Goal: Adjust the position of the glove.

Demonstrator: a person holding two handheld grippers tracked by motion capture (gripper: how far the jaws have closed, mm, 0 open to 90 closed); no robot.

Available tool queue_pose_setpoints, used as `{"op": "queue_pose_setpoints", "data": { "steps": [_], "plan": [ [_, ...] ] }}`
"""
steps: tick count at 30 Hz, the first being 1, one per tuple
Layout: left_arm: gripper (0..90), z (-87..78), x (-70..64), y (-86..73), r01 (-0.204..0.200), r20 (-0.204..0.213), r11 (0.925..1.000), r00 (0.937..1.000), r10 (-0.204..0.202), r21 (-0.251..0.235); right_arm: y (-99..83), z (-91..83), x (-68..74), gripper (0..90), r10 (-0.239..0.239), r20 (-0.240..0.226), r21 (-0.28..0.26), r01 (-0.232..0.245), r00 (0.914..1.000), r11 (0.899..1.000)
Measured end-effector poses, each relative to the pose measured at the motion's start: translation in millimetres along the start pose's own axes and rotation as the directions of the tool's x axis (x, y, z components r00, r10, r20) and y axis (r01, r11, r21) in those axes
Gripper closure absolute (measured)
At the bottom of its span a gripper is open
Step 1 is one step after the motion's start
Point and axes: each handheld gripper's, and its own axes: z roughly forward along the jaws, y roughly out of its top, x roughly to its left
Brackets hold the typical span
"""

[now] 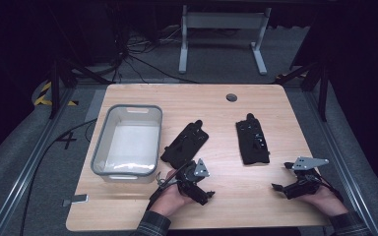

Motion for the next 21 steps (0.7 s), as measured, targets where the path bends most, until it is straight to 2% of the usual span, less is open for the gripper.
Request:
{"op": "queue_pose_setpoints", "data": {
  "steps": [4, 8, 10, 16, 18, 19, 21],
  "plan": [
    [0.0, 0.1, -0.2, 0.1, 0.002, -0.001, 1.0000, 1.0000, -0.002, 0.000, 0.1, -0.1, -0.1, 0.8, -0.001, -0.003, 0.000, 0.001, 1.0000, 1.000],
    [0.0, 0.1, -0.2, 0.1, 0.003, -0.003, 1.0000, 1.0000, -0.003, 0.000, 4.4, -3.8, -0.8, 17.3, -0.005, -0.006, 0.011, 0.005, 1.0000, 1.000],
    [0.0, 0.1, -0.2, 0.2, 0.003, -0.002, 1.0000, 1.0000, -0.003, 0.000, 6.7, -4.5, -1.9, 19.3, 0.005, -0.007, 0.014, -0.005, 1.0000, 1.000],
    [0.0, 0.4, -0.6, 0.4, 0.007, -0.006, 1.0000, 1.0000, -0.007, -0.001, 15.2, -2.9, -3.9, 32.6, -0.010, -0.007, 0.002, 0.010, 0.9999, 1.000],
    [0.0, 0.3, -0.6, 0.4, 0.007, -0.006, 1.0000, 1.0000, -0.007, 0.000, 20.2, -2.6, -4.6, 42.3, -0.025, -0.015, -0.010, 0.024, 0.9996, 1.000],
    [0.0, 0.3, -0.6, 0.4, 0.007, -0.006, 1.0000, 1.0000, -0.007, 0.000, 20.2, -2.6, -4.6, 42.3, -0.025, -0.015, -0.010, 0.024, 0.9996, 1.000],
    [0.0, 0.3, -0.6, 0.4, 0.006, -0.006, 1.0000, 1.0000, -0.006, 0.000, 26.7, -2.3, -5.7, 52.0, -0.035, -0.026, -0.023, 0.034, 0.9991, 0.999]
  ]
}}
